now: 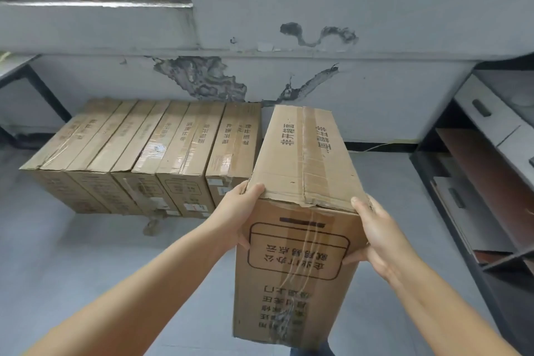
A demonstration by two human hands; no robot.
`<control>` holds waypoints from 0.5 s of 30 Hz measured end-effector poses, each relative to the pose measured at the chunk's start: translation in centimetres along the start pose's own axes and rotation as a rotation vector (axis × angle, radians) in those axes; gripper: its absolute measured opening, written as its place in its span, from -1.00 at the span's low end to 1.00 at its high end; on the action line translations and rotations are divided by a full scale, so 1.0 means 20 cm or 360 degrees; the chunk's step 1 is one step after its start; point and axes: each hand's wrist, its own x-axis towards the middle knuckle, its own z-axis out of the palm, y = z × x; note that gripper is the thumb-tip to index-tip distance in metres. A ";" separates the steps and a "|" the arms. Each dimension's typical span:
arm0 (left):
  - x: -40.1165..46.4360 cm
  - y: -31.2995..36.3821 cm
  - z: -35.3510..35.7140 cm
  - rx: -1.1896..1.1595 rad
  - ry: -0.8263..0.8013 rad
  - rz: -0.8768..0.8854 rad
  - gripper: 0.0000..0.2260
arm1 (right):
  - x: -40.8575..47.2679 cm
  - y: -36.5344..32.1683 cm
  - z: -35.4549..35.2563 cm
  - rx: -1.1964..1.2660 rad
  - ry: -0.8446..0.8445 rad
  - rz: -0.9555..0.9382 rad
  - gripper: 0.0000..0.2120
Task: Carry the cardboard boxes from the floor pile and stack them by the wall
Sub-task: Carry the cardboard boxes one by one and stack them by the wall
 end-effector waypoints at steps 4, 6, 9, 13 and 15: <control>0.48 0.23 0.14 -0.0095 0.0084 -0.0081 -0.79 | 0.55 -0.23 0.05 -0.0043 -0.0044 0.0059 -0.53; 0.69 0.35 0.21 -0.0087 0.0107 -0.0107 -0.89 | 0.81 -0.35 0.07 -0.0101 -0.0074 0.0093 -0.56; 1.01 0.46 0.29 -0.0096 0.0138 -0.0137 -0.88 | 1.16 -0.45 0.11 -0.0149 -0.0103 0.0154 -0.56; 1.42 0.46 0.36 -0.0129 0.0196 -0.0142 -0.81 | 1.60 -0.41 0.19 -0.0126 -0.0101 0.0203 -0.54; 1.63 0.37 0.39 -0.0103 0.0224 -0.0095 -0.72 | 1.80 -0.32 0.24 -0.0113 -0.0080 0.0241 -0.52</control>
